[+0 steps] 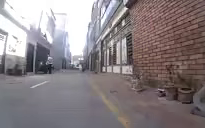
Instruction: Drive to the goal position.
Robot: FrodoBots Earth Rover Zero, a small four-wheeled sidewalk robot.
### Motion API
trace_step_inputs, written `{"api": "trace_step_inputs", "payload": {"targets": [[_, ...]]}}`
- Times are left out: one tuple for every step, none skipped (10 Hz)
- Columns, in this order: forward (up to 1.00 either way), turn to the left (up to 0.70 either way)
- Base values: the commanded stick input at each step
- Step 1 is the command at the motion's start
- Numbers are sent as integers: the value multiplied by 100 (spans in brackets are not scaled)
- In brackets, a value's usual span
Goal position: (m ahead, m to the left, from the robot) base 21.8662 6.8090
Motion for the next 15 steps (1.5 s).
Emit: {"api": "trace_step_inputs", "payload": {"targets": [[100,27],[100,27],[100,27],[100,27],[100,21],[100,0],[100,0],[100,0],[100,0],[100,0],[100,0],[100,0],[100,0],[100,0],[100,0]]}}
